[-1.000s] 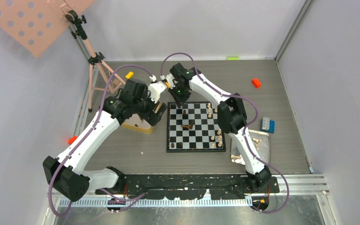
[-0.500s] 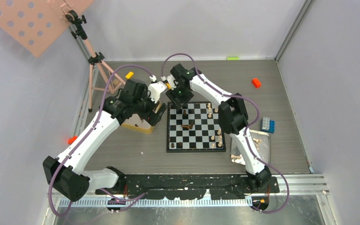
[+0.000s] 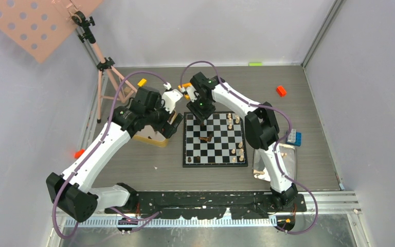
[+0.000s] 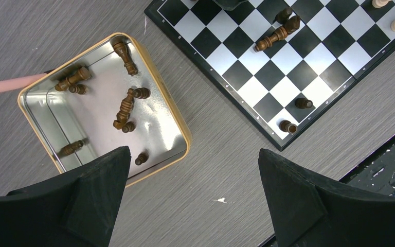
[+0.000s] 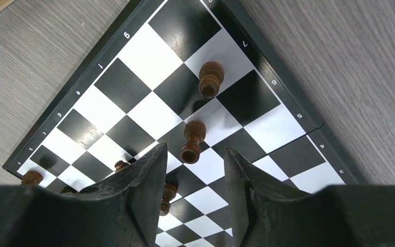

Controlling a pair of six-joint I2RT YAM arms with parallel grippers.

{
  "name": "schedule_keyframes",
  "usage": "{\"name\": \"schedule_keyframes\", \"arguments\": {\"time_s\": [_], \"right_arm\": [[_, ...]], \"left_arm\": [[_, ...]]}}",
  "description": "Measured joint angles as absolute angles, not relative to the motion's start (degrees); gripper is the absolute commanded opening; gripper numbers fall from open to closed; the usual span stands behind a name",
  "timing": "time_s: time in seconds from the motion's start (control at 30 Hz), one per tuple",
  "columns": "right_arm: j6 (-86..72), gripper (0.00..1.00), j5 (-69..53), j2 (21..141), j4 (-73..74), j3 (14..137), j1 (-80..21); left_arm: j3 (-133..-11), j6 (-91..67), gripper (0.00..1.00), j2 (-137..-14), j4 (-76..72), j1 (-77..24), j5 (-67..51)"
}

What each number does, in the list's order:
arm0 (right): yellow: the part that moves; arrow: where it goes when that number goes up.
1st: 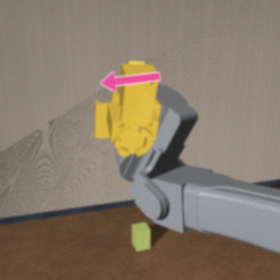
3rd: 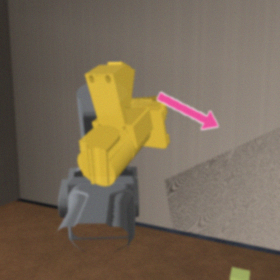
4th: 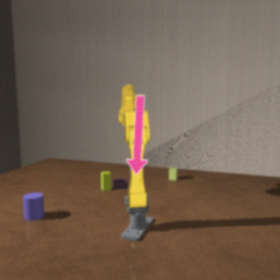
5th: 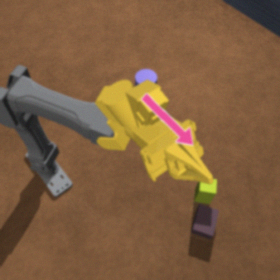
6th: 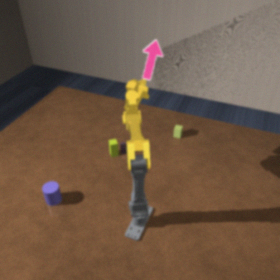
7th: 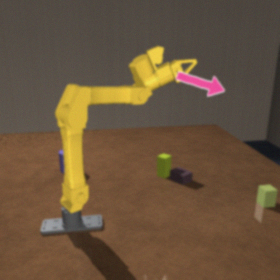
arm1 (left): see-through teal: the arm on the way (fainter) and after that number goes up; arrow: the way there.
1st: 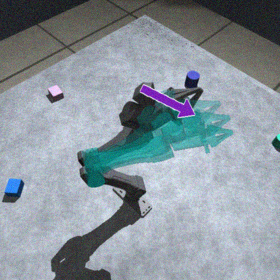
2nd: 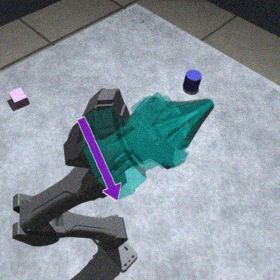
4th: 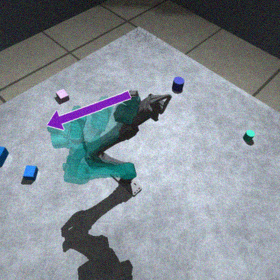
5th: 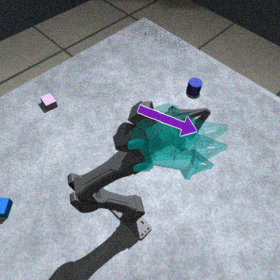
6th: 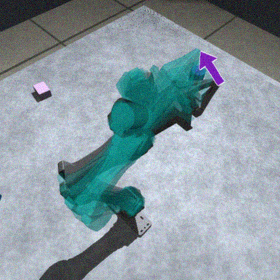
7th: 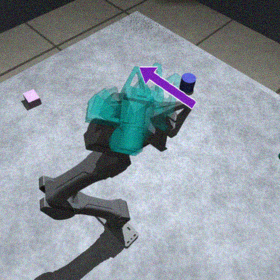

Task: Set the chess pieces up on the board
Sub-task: Pick up the chess piece from the chessboard, then place the chess piece on the chessboard.

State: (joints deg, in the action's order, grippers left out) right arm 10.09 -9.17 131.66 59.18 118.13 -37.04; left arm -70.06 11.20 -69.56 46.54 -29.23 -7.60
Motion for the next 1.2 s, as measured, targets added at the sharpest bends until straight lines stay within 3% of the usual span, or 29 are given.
{"name": "schedule_keyframes", "arguments": {"time_s": [0.03,0.17,0.43,1.2], "right_arm": [[10.1,0.44,-9.2,131.7,59.2,118.1,-37.0],[10.1,0.20,-9.5,131.8,59.0,118.1,-37.0],[10.0,0.08,-10.2,132.7,59.7,119.7,-37.0],[8.6,0.04,-12.1,141.8,63.0,139.0,-38.8]], "left_arm": [[-70.1,11.2,0.98,-69.6,46.5,-29.2,-7.6],[-70.1,11.2,0.98,-69.6,46.5,-29.2,-7.6],[-70.1,11.2,0.98,-69.6,46.6,-29.2,-7.6],[-70.3,11.2,0.99,-69.5,47.3,-29.2,-7.6]]}}
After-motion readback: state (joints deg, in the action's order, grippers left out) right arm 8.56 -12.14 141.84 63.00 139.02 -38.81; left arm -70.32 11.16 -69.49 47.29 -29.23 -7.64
